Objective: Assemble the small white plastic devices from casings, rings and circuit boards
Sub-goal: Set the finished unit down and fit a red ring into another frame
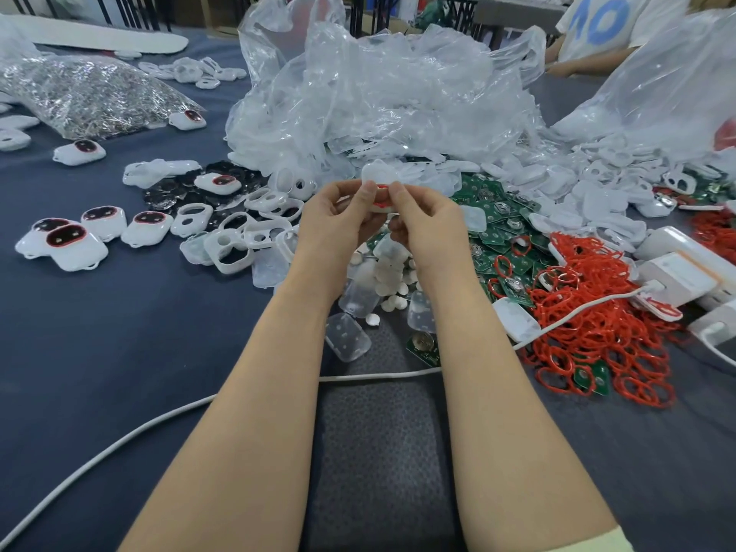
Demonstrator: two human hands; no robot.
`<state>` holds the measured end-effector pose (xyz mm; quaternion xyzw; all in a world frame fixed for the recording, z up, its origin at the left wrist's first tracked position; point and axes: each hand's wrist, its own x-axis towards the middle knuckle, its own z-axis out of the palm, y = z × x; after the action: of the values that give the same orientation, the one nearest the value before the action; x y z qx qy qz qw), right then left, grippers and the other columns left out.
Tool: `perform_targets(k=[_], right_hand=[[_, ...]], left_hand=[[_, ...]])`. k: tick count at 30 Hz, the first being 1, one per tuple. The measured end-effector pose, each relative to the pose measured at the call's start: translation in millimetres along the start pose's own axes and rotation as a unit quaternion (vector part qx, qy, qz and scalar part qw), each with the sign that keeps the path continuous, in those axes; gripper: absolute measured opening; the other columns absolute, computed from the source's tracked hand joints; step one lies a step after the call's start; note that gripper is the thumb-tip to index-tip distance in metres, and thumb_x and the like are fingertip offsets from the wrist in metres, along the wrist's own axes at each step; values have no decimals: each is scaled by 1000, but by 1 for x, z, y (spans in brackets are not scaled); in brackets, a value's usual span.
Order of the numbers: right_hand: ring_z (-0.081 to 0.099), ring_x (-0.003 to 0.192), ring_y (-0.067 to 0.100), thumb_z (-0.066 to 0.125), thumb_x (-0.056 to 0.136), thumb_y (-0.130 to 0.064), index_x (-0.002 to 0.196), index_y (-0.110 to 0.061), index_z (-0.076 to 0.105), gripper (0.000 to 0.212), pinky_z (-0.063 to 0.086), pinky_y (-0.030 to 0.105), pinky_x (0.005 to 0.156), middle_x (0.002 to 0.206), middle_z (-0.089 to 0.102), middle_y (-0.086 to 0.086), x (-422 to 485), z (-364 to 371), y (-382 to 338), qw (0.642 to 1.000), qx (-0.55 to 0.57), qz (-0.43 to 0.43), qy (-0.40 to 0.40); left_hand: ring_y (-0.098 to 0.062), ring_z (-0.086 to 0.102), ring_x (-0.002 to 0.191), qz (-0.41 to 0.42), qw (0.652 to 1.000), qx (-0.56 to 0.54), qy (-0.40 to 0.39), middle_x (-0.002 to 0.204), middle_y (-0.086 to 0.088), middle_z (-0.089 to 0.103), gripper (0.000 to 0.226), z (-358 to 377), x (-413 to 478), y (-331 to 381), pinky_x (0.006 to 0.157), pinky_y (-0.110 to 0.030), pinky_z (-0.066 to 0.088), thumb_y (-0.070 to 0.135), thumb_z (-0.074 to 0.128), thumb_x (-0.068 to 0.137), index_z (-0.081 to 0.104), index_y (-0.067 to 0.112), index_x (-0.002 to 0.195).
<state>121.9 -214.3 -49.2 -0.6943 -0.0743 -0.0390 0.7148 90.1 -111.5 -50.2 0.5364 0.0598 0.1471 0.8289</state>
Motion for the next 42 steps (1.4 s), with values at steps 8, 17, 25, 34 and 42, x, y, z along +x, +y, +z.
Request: perform_targets(k=[8,17,25,34,42], right_hand=[[60,70,7,63,92,-27,104,-9,65,22,50,25,68,85,67,2,-5,4,0,992,-105,-60,46],[55,66,10,67,87,-27,87,-14,59,16,47,22,63,70,56,-6,-2,8,3,985,-163,-37,44],[52,62,7,65,89,-18,85,-14,56,11,42,15,61,66,53,-8,-2,6,4,983,-164,-48,72],[62,76,22,69,86,-19,85,-14,62,9,54,43,80,73,61,3,0,3,0,986,-150,-28,73],[56,68,10,68,86,-21,88,-10,66,11,47,24,65,78,67,3,-1,2,2,978,-189,-45,78]], left_hand=[[-10,67,71,-36,999,-26,19,79,-3,70,12,-1,3,0,69,-18,55,14,58,95,61,3,99],[-14,67,81,21,996,83,31,87,-4,69,2,1,4,-6,80,-24,56,11,60,94,58,11,94],[-9,69,80,36,992,116,18,91,-6,70,4,1,5,-10,76,-20,54,13,63,92,59,15,91],[-4,65,70,19,995,89,36,80,0,64,18,2,7,-8,68,-16,55,10,48,100,56,17,85],[-16,68,83,32,988,151,16,82,0,69,9,3,5,-8,82,-28,57,15,54,98,59,16,90]])
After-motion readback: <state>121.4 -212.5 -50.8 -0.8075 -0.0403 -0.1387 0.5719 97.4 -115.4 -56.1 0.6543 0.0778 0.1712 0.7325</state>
